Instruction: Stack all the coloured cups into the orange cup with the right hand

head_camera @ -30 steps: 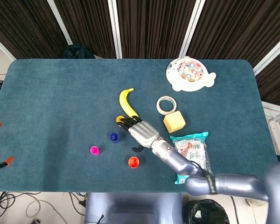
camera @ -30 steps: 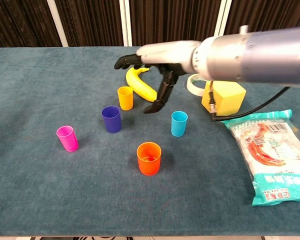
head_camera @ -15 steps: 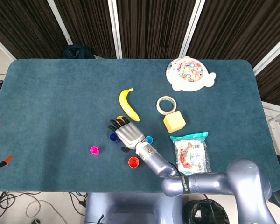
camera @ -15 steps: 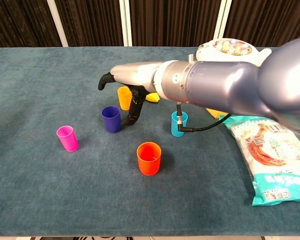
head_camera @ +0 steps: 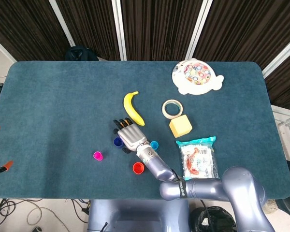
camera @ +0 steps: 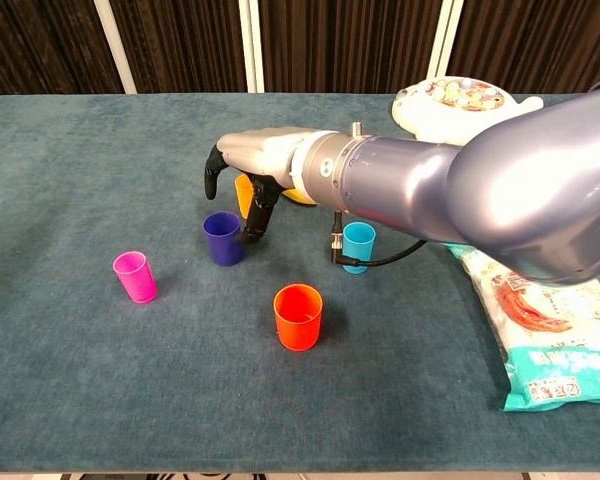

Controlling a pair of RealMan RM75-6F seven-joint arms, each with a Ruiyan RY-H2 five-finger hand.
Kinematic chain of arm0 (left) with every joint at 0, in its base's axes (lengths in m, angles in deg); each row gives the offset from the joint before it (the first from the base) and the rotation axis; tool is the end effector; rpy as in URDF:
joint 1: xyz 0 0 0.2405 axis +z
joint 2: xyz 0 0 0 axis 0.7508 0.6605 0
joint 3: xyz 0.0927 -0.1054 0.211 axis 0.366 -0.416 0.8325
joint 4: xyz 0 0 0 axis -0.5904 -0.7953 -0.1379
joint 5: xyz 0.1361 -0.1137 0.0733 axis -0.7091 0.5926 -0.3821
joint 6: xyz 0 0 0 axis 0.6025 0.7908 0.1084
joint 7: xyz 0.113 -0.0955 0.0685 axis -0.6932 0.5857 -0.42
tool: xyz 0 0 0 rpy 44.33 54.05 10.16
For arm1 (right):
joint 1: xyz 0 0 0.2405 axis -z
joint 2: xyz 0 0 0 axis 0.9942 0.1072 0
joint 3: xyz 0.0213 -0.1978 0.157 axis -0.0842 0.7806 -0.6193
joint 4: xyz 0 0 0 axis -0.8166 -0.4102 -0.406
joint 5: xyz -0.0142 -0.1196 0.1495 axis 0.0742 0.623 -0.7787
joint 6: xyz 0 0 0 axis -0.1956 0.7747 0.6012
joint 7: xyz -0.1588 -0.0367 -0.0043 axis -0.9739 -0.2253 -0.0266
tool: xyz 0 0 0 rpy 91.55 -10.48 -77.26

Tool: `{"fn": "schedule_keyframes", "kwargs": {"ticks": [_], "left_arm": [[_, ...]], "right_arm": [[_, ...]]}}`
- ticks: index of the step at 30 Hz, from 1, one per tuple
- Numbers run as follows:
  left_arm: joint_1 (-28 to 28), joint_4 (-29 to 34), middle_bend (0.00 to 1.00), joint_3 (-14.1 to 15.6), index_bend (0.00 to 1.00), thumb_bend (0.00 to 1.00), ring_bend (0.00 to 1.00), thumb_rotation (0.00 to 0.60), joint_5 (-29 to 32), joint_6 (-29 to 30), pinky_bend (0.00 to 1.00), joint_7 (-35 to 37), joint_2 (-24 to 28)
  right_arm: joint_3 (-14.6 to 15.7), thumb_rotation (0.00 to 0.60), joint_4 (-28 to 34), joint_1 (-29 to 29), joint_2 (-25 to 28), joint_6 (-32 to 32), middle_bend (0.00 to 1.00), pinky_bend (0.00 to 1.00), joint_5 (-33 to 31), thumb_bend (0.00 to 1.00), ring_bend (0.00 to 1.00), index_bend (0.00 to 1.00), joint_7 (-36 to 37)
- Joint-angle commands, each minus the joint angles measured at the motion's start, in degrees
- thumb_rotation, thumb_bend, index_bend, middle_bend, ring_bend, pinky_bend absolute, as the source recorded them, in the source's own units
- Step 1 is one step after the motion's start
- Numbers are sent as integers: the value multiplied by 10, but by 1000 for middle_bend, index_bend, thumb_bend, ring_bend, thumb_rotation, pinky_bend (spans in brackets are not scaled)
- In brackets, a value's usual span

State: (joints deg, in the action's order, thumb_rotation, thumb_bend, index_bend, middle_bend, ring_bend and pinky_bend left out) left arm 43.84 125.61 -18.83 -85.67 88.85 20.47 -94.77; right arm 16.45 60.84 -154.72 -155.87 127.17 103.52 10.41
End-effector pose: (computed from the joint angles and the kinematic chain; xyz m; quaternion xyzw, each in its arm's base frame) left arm -0.3092 0.2036 0.2037 -0.5824 -0.3599 -0.3814 0.6212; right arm 0.0187 -0.3720 -0.0966 0.8007 -0.3637 0.3529 0.3196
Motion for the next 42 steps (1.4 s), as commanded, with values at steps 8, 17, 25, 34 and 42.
{"fn": "schedule_keyframes", "kwargs": {"ticks": [8, 17, 25, 34, 42], "left_arm": [[0, -1, 0, 0, 0, 0, 0, 600, 0, 1, 52, -2, -2], [0, -1, 0, -1, 0, 0, 0, 600, 1, 2, 53, -1, -1], [-1, -2, 0, -1, 0, 0, 0, 600, 1, 0, 52, -2, -2], [0, -1, 0, -1, 0, 0, 0, 600, 1, 1, 52, -2, -2], [0, -4, 0, -3, 0, 0, 0, 600, 5, 1, 52, -2, -2]], "right_arm": [[-4, 600, -42, -4, -27, -9, 0, 0, 5, 400, 0, 374, 8], [-8, 600, -69, -6, -45, -20, 0, 0, 7, 402, 0, 382, 13], [-12, 600, -73, -6, -49, -23, 0, 0, 10, 410, 0, 420, 14], [-19, 600, -66, -4, -48, -20, 0, 0, 7, 433, 0, 513, 13], [-29, 600, 9, 11, 13, -3, 0, 0, 1, 433, 0, 514, 6]]}}
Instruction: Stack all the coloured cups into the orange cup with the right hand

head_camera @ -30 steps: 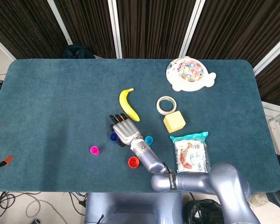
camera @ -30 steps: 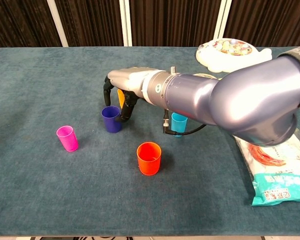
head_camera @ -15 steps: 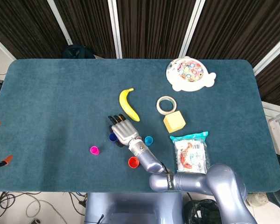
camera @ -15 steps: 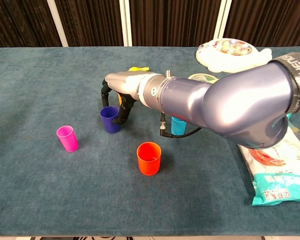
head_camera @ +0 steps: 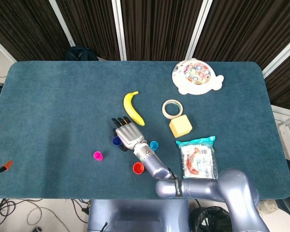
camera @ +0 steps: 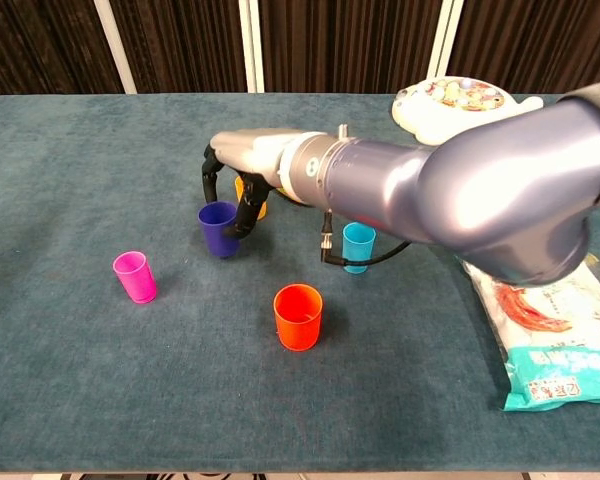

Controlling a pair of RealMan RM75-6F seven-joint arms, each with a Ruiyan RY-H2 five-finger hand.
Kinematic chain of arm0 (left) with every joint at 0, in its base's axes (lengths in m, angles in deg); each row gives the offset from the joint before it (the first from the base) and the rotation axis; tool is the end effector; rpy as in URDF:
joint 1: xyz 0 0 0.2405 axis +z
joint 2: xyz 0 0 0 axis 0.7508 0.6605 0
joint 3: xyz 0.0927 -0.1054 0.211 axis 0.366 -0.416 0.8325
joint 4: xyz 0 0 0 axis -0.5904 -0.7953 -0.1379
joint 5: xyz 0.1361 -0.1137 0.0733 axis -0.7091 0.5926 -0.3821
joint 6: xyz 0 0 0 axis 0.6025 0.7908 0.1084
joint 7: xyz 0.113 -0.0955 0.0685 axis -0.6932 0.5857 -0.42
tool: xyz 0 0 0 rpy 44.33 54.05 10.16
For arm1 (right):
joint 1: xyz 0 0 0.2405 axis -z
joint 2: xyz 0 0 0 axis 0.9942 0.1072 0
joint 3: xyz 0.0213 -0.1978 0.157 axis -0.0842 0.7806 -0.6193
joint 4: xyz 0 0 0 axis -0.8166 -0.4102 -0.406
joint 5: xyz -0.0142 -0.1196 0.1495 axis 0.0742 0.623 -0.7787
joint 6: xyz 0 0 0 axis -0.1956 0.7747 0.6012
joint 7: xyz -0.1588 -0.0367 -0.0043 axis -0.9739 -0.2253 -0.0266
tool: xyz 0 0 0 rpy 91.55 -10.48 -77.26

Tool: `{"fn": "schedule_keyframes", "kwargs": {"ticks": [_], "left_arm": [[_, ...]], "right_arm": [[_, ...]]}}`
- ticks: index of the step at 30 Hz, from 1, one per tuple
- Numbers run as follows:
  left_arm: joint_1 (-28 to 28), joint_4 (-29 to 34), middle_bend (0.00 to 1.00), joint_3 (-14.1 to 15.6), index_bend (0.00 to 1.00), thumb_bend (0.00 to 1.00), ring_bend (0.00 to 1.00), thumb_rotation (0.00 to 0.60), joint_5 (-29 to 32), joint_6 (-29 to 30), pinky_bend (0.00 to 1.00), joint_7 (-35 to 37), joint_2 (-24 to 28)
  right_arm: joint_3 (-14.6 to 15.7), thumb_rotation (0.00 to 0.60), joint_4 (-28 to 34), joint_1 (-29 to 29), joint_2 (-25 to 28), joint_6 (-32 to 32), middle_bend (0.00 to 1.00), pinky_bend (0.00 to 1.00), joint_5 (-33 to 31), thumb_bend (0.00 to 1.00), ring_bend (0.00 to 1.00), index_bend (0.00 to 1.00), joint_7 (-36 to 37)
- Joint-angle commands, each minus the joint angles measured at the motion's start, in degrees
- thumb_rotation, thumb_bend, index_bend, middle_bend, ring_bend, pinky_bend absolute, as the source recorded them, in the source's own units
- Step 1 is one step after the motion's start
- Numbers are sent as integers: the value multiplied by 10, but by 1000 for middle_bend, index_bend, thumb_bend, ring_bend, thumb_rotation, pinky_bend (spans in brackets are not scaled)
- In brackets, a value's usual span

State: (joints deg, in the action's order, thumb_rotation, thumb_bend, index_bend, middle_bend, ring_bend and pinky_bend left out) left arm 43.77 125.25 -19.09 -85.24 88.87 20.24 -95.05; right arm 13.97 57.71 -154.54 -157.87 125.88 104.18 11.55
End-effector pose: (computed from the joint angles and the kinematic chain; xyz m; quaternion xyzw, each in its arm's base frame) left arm -0.3105 0.2048 0.2042 -0.5800 -0.3581 -0.3805 0.6249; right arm 0.0242 -0.3780 -0.1006 0.7887 -0.3785 0.3652 0.3183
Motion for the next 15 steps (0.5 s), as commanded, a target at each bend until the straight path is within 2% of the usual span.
{"fn": "schedule_keyframes", "kwargs": {"ticks": [1, 5, 9, 15], "left_arm": [[1, 0, 0, -2, 0, 0, 0, 600, 2, 2, 52, 1, 1], [3, 2, 0, -3, 0, 0, 0, 600, 2, 6, 52, 2, 2], [5, 6, 0, -1, 0, 0, 0, 600, -2, 11, 52, -4, 1], [4, 7, 0, 1, 0, 0, 0, 600, -5, 12, 53, -13, -3]], "right_arm": [[-5, 600, 67, 15, 54, 14, 0, 0, -10, 433, 0, 514, -9], [2, 600, 142, 31, 114, 33, 0, 0, -16, 432, 0, 514, -28], [20, 600, 260, 63, 202, 71, 0, 0, -2, 433, 0, 514, -45], [38, 600, 356, 97, 270, 83, 0, 0, 11, 433, 0, 514, -30]]}}
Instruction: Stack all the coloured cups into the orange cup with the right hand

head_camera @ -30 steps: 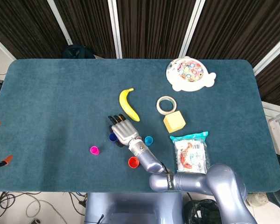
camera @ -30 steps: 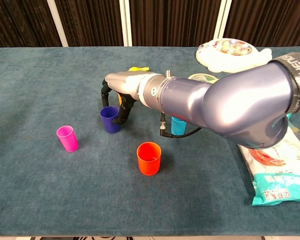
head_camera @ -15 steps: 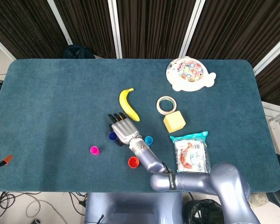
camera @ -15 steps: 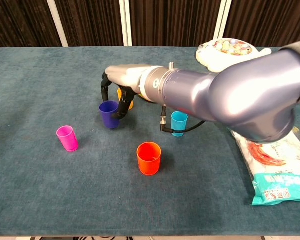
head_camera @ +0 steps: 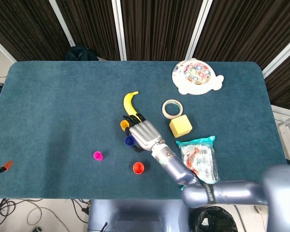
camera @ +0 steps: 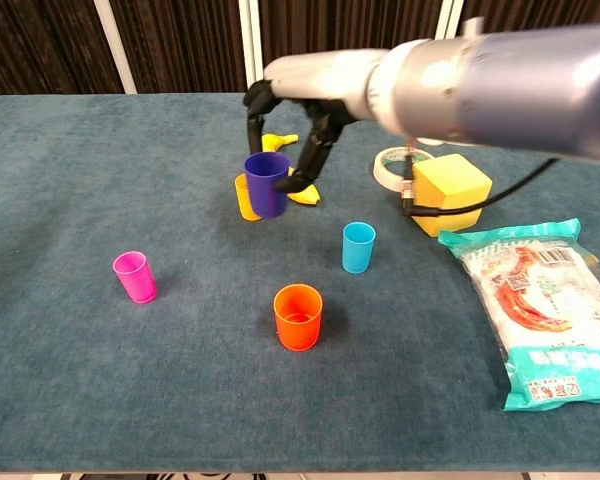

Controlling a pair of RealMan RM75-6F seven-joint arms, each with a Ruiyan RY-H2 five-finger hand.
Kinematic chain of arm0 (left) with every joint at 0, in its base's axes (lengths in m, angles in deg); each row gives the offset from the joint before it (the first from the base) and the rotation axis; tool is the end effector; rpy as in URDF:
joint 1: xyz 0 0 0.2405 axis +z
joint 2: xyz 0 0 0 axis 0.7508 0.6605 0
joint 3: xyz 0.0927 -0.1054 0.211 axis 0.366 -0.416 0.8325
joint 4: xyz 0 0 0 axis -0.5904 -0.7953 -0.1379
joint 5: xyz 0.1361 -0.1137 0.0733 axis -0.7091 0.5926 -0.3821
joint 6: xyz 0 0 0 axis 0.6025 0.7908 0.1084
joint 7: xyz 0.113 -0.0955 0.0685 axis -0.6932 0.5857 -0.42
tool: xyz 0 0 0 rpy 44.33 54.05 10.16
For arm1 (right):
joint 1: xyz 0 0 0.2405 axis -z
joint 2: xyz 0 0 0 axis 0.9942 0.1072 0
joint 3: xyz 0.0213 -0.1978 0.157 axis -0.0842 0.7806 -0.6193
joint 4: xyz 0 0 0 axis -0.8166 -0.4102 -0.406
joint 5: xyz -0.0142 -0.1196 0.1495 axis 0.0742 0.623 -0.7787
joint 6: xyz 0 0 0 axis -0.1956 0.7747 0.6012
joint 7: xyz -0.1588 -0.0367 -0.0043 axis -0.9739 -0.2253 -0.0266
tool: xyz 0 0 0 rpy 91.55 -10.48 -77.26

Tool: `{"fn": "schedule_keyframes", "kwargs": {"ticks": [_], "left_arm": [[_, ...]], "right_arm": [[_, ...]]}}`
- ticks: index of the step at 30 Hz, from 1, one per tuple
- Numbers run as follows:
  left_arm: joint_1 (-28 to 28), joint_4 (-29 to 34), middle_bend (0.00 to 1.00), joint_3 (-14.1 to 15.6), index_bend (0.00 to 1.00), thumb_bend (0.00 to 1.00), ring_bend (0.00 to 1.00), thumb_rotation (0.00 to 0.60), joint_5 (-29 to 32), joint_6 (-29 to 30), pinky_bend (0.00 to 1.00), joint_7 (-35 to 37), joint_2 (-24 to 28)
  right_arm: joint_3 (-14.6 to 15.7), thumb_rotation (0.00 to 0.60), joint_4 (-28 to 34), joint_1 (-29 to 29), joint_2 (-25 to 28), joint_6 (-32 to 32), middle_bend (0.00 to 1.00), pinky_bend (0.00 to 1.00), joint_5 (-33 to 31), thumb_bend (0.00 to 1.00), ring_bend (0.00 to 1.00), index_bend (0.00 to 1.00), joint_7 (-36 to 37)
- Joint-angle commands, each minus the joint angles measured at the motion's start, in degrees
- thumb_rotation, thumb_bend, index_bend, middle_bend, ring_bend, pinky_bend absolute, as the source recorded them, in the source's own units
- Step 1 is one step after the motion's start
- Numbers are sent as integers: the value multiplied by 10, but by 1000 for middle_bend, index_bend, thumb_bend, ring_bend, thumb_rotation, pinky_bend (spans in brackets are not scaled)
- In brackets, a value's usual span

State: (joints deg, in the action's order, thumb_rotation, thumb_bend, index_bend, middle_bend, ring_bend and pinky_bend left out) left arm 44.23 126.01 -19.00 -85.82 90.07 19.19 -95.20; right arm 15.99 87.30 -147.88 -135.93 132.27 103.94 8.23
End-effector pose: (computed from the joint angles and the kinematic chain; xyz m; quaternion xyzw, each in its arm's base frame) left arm -0.3069 0.2017 0.2039 -0.5791 -0.3520 -0.3840 0.6272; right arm 0.0031 -0.3520 -0.0027 0.7908 -0.3671 0.3742 0.3160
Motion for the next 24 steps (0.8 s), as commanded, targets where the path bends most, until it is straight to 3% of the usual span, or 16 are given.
{"fn": "schedule_keyframes", "kwargs": {"ticks": [1, 13, 24], "left_arm": [[0, -1, 0, 0, 0, 0, 0, 600, 2, -2, 53, -4, -2], [-3, -3, 0, 1, 0, 0, 0, 600, 4, -9, 52, -10, -6], [-6, -6, 0, 1, 0, 0, 0, 600, 6, -15, 52, -13, -10]], "right_arm": [[23, 600, 76, 38, 61, 25, 0, 0, 25, 433, 0, 514, 5], [72, 600, 148, 85, 84, 82, 0, 1, 136, 432, 0, 514, -3], [102, 600, 174, 99, 72, 89, 0, 9, 170, 433, 0, 513, -18]]}}
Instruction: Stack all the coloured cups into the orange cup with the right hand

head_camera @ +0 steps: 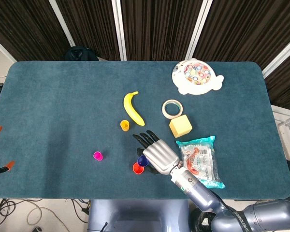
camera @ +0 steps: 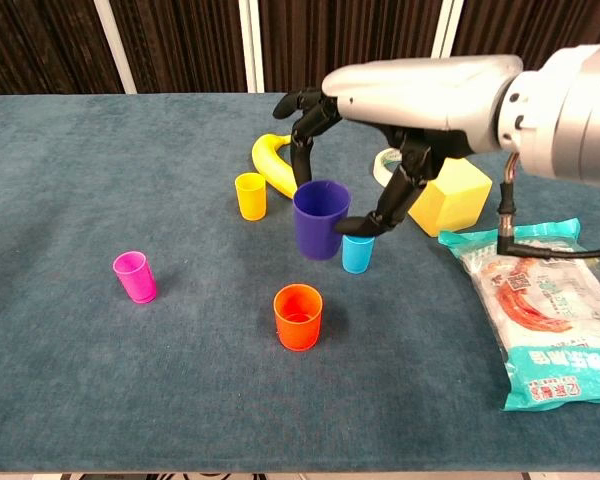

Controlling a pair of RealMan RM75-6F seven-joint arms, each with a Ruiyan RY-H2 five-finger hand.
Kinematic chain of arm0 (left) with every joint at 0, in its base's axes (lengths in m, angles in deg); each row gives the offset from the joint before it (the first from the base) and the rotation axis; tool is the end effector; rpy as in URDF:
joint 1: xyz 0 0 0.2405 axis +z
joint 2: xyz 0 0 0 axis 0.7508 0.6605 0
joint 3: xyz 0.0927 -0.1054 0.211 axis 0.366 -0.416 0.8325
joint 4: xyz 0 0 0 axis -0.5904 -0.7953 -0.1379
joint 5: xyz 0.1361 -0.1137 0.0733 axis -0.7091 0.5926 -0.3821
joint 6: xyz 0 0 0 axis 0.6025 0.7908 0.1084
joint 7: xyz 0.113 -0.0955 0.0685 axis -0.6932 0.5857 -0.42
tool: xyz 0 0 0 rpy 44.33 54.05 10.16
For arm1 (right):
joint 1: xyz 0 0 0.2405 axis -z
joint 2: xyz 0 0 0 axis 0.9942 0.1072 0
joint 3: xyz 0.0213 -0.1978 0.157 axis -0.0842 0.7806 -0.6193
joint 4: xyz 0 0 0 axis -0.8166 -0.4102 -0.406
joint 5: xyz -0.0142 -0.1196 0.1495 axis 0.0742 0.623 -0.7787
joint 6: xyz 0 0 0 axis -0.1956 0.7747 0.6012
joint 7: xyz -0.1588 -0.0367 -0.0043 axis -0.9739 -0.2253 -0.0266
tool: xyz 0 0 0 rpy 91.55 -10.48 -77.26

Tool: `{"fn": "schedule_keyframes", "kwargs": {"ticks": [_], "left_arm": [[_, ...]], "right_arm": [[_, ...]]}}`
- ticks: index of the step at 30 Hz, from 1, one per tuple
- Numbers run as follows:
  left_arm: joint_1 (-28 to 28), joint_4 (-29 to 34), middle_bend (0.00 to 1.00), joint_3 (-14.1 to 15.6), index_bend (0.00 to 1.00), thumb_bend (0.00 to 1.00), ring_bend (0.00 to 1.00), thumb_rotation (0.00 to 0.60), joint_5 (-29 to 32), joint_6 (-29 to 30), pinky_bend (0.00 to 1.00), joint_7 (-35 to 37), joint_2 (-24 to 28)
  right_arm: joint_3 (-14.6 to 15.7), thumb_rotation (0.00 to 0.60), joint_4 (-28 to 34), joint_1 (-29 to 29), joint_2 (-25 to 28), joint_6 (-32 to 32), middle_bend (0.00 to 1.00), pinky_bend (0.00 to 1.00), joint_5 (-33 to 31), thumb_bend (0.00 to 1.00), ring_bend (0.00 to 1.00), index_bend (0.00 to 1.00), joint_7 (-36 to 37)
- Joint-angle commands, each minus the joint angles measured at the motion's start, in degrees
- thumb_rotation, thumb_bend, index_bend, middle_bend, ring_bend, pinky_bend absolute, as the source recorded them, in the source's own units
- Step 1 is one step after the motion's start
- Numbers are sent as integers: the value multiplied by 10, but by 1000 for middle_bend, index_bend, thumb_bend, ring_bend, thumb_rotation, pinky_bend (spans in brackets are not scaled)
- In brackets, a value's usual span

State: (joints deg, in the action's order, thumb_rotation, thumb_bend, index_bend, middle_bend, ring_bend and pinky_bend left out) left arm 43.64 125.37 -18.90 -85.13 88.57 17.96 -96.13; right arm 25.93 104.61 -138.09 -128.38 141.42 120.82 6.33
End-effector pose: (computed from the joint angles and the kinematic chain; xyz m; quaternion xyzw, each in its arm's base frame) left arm -0.3099 0.2049 0.1966 -0.5853 -0.3557 -0.3717 0.6268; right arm -0.0284 -0.2825 0.0303 0.8128 -0.3200 0.3842 0.2990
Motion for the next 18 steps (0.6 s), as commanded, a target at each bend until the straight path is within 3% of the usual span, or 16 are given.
{"fn": "schedule_keyframes", "kwargs": {"ticks": [1, 18], "left_arm": [[0, 1, 0, 1, 0, 0, 0, 600, -1, 0, 52, -2, -1], [0, 1, 0, 1, 0, 0, 0, 600, -1, 0, 53, -5, -2]], "right_arm": [[4, 600, -2, 2, -7, -4, 0, 9, 3, 433, 0, 514, 3], [4, 600, -59, 7, -67, -4, 0, 10, -6, 432, 0, 472, -2]]}}
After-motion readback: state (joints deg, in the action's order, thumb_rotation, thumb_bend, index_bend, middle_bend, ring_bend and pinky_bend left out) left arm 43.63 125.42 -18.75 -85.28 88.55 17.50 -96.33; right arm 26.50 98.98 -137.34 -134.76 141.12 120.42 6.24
